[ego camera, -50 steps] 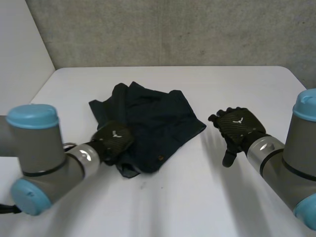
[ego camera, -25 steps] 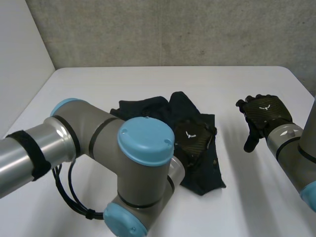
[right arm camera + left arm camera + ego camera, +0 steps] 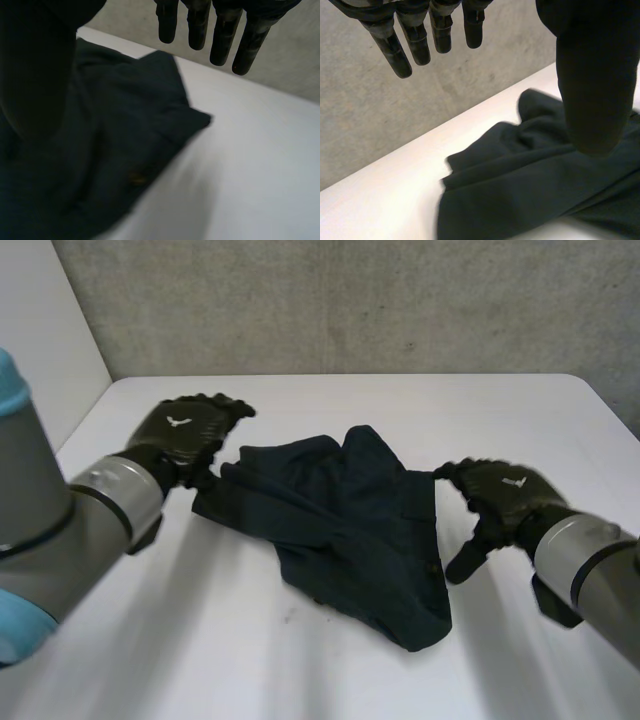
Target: Fold the shorts.
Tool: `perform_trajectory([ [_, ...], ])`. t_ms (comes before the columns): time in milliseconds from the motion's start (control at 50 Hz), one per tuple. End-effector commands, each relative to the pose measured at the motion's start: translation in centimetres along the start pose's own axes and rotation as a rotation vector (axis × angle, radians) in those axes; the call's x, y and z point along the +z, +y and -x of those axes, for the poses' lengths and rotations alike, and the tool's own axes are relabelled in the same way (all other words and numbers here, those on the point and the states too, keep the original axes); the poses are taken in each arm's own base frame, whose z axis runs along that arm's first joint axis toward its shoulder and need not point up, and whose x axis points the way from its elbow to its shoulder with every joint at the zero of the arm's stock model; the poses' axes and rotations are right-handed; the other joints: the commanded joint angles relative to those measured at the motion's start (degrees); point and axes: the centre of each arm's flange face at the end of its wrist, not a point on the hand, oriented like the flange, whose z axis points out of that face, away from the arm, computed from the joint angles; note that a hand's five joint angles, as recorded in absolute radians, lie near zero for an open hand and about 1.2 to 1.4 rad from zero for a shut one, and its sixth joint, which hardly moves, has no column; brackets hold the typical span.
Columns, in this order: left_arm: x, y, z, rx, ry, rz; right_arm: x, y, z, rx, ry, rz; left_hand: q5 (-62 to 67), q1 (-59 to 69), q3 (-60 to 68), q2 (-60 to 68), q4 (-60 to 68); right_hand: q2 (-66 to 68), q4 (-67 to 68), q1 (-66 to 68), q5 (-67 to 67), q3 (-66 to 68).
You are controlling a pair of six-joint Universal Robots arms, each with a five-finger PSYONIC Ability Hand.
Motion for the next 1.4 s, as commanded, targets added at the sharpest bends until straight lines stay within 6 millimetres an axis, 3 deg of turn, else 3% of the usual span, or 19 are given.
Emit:
perform_trajectory([
  [20,3.3,4.0,3.5,0.106,0.067,0.095,-1.3,3.0,3.4,0.052,-0.121,0.086,-1.2,0.7,-0.4,0.2,0.0,-2.4,-3.4,2.1,-2.9,-2.2],
  [80,4.8,6.0,3.8,0.132,0.081,0.146,-1.2,4.0,4.4,0.045,-0.145,0.115,-1.1,0.9,-0.3,0.3,0.2,-2.4,-3.4,2.1,-2.9,-2.2],
  [240,8.0,9.0,3.6,0.151,0.112,0.192,0.4,5.6,5.0,0.021,-0.112,0.132,0.1,2.1,0.9,1.5,1.4,-2.4,-3.4,2.1,-2.9,-2.2],
  [300,8.7,9.4,3.4,0.155,0.116,0.189,1.3,6.3,5.0,0.015,-0.086,0.135,1.8,3.8,2.6,3.2,3.0,3.5,2.6,8.1,3.0,3.8],
  [380,9.7,9.0,2.9,0.174,0.119,0.142,2.6,6.7,4.7,0.014,-0.055,0.117,12.7,14.7,13.5,14.1,14.0,17.4,16.5,22.0,16.9,17.7],
  [420,10.4,9.1,2.5,0.186,0.114,0.118,3.1,6.9,4.7,0.011,-0.046,0.110,26.3,28.3,27.1,27.7,27.6,26.4,25.4,30.9,25.9,26.6],
  [460,10.7,9.3,2.3,0.191,0.110,0.109,3.7,6.9,4.6,0.011,-0.031,0.092,36.9,38.9,37.7,38.3,38.2,47.1,46.2,51.7,46.6,47.4],
  [520,11.1,9.2,2.0,0.202,0.092,0.101,4.0,6.6,4.5,0.009,-0.016,0.061,56.6,58.6,57.4,58.0,57.8,67.5,66.6,72.1,67.0,67.8],
  [560,11.1,8.9,1.9,0.208,0.069,0.100,4.3,5.6,4.5,-0.001,-0.014,0.015,67.1,69.1,67.9,68.6,68.4,67.6,66.6,72.1,67.1,67.8],
  [620,10.8,8.4,1.8,0.215,0.037,0.097,4.5,3.4,4.7,-0.069,-0.024,-0.054,67.2,69.2,68.0,68.6,68.5,67.6,66.6,72.1,67.1,67.8],
  [720,8.0,2.5,2.5,0.229,-0.035,-0.017,2.9,-1.4,4.5,-0.374,0.011,-0.182,67.2,69.2,68.0,68.6,68.5,67.6,66.6,72.1,67.1,67.8],
  [760,6.7,1.2,2.4,0.233,-0.040,-0.039,2.2,-2.8,4.4,-0.495,0.036,-0.219,67.2,69.2,68.0,68.6,68.5,67.6,66.6,72.1,67.1,67.8],
  [860,1.2,-3.5,2.5,0.250,-0.071,-0.133,0.6,-7.4,4.0,-0.788,0.143,-0.332,67.2,69.2,68.0,68.6,68.5,67.6,66.6,72.1,67.1,67.8],
  [960,-3.0,-5.1,2.0,0.253,-0.084,-0.179,-1.8,-11.3,4.2,-0.813,0.186,-0.461,67.2,69.2,68.0,68.6,68.5,67.6,66.6,72.1,67.1,67.8],
  [1040,-6.1,-4.9,1.4,0.220,-0.080,-0.188,-2.2,-11.9,4.3,-0.823,0.161,-0.464,67.2,69.2,68.0,68.6,68.5,67.6,66.6,72.1,67.1,67.8],
  [1120,-6.6,-2.9,1.0,0.180,-0.059,-0.136,-1.7,-10.4,4.5,-0.834,0.081,-0.393,67.2,69.2,68.0,68.6,68.5,67.6,66.6,72.1,67.1,67.8],
  [1260,-4.1,4.1,0.1,0.141,-0.003,0.105,1.3,-3.7,4.4,-0.822,-0.078,-0.072,67.2,69.2,68.0,68.6,68.5,67.6,66.6,72.1,67.1,67.8],
  [1380,-2.3,6.4,-0.1,0.138,0.009,0.183,2.9,-2.1,3.2,-0.790,-0.100,0.028,67.2,69.2,68.0,68.6,68.5,67.6,66.6,72.1,67.1,67.8],
  [1400,-1.1,6.5,0.1,0.140,0.002,0.174,3.3,-2.1,3.2,-0.791,-0.104,0.025,67.2,69.2,68.0,68.6,68.5,67.6,66.6,72.1,67.1,67.8],
])
